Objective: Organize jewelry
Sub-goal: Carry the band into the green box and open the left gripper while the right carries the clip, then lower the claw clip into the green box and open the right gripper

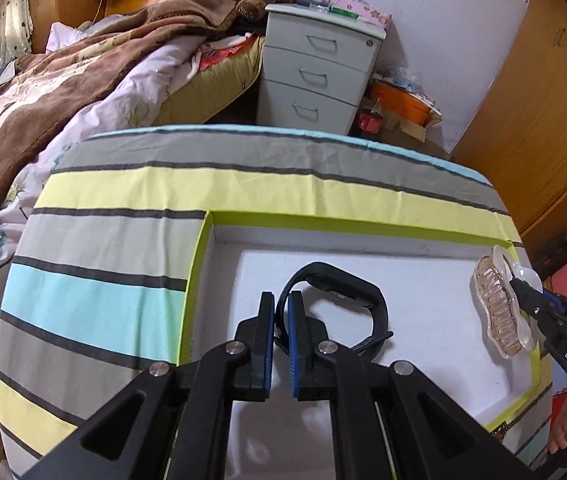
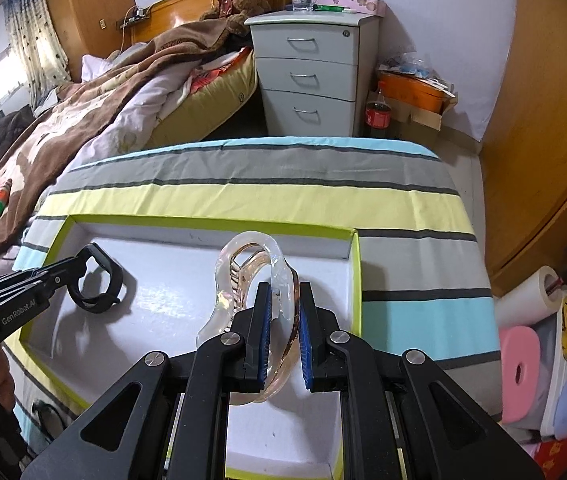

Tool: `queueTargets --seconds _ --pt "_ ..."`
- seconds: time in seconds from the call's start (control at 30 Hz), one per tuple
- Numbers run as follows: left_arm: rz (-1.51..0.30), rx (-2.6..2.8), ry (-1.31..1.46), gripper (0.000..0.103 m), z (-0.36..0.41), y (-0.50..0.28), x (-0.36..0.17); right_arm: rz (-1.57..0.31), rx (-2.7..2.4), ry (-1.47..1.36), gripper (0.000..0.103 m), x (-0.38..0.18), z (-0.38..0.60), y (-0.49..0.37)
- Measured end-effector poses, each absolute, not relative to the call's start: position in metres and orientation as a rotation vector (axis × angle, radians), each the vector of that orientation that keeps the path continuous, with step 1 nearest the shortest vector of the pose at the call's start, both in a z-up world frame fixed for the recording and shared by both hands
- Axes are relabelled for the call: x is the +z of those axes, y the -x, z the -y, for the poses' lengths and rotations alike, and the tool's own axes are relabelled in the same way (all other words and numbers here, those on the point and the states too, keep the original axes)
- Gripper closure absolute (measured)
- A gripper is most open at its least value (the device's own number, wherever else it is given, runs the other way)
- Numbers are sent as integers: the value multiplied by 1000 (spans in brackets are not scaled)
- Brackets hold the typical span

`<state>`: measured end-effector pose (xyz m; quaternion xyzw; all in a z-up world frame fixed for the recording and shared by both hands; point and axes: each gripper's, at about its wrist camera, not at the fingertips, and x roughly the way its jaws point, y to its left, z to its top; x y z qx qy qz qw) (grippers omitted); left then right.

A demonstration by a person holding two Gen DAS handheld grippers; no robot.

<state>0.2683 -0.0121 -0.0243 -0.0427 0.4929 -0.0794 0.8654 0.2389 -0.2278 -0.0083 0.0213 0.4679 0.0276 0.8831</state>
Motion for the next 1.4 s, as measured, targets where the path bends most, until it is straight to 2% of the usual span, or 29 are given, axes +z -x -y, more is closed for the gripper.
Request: queueTargets --seconds 0.63,0.8,0.93,1.0,1.27,1.4 --pt "-1047 -144 84 95 14 -274 -31 -991 37 -20 90 -18 228 -249" --pt "-1044 -144 92 73 12 -273 -30 -997 27 -17 89 -19 227 -250" --pt "-1036 -145 95 68 12 -271 -25 -989 30 -28 89 -16 229 -249" --pt "-1026 -150 99 60 11 -268 -21 -979 26 -33 88 -13 230 -248" --pt "-973 -156 99 42 10 -246 1 -940 27 -48 84 4 231 -235" --pt "-945 -157 102 38 7 -231 14 -916 26 -62 74 13 233 -223"
